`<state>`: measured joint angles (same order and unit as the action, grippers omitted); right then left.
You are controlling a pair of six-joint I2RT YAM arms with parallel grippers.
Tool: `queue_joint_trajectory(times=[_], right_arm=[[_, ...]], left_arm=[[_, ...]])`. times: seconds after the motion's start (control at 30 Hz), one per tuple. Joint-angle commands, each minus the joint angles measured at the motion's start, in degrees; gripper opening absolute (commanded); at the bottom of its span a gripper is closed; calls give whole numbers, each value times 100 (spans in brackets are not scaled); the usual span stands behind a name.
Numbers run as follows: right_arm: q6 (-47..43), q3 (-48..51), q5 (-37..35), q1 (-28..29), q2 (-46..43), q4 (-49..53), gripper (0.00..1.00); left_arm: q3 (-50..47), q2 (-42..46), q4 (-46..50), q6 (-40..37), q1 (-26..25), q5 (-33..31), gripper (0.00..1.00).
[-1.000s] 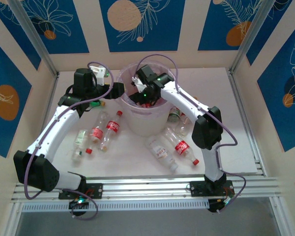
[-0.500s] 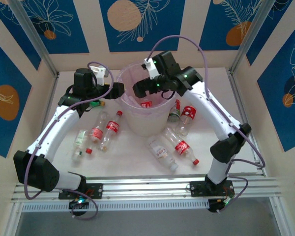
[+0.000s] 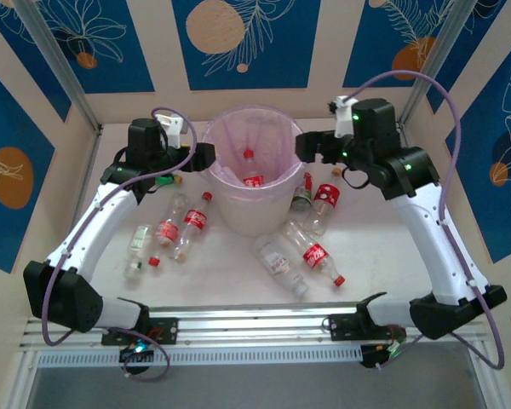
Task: Put the plastic bottles in the bin
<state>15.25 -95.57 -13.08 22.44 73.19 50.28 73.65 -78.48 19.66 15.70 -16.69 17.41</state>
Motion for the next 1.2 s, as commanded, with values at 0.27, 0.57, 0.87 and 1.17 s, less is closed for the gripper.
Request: queue_joint_trajectory(times=[0.27,0.57,0.87,1.17], right_arm=[[972,1988,913,-1837,-315,-210,99],[1351,3092,1129,-1989,-33,-656,86],[1555,3289,1156,-2051,908,-1379,85],[1877,3250,1340,-2021,1896,-1884,97]], left_arm=[[-219,-145,576,-138,-19,-117,88],[-220,-194,578,-125,-16,-98,88],[-220,-169,576,-133,-19,-114,88],[-219,-178,582,-142,-22,-102,89]])
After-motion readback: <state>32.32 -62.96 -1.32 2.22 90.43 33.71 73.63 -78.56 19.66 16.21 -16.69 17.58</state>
